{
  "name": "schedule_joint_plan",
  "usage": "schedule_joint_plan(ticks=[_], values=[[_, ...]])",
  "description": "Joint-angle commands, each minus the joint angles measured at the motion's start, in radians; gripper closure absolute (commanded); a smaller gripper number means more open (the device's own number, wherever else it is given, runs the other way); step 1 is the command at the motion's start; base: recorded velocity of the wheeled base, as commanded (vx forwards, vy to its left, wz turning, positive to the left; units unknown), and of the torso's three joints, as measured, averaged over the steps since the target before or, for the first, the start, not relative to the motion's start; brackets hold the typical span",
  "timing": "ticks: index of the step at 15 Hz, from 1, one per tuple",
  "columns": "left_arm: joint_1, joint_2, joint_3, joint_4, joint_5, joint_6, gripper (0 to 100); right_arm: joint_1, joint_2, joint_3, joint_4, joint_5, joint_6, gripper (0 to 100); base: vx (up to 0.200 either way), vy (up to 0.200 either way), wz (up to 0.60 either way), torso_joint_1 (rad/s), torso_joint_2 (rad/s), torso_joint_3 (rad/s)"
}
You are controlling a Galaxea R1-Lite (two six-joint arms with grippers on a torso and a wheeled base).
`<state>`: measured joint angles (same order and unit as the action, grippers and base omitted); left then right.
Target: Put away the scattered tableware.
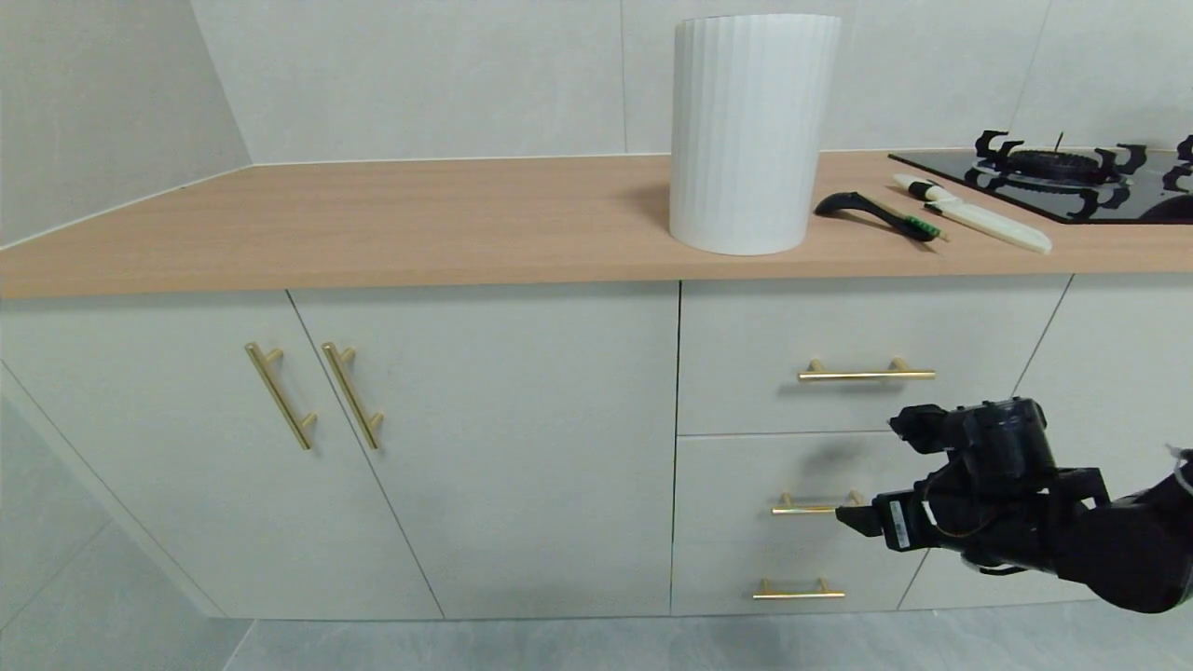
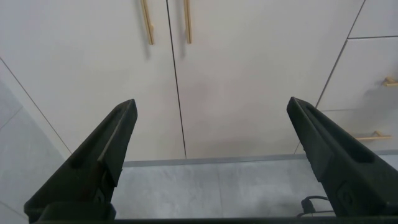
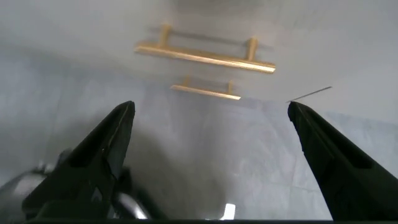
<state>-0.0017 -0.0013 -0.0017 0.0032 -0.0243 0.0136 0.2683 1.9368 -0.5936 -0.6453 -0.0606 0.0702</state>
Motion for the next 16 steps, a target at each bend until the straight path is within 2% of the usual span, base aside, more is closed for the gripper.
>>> schedule_joint_plan(ticks=[1, 10, 16], values=[[0.0, 0.001, 0.0, 0.0, 0.0, 0.0, 0, -0.001, 0.128, 0.002, -0.086, -0.03, 0.033, 0, 0.0, 0.0, 0.0, 0.0, 0.0, 0.0], [0.0, 0.001, 0.0, 0.0, 0.0, 0.0, 0, -0.004, 0.324, -0.02, -0.384, -0.074, 0.106, 0, 0.0, 0.0, 0.0, 0.0, 0.0, 0.0], [0.0, 0.001, 0.0, 0.001, 0.0, 0.0, 0, -0.018, 0.381, -0.063, -0.396, -0.102, 0.128, 0, 0.0, 0.0, 0.0, 0.0, 0.0, 0.0]])
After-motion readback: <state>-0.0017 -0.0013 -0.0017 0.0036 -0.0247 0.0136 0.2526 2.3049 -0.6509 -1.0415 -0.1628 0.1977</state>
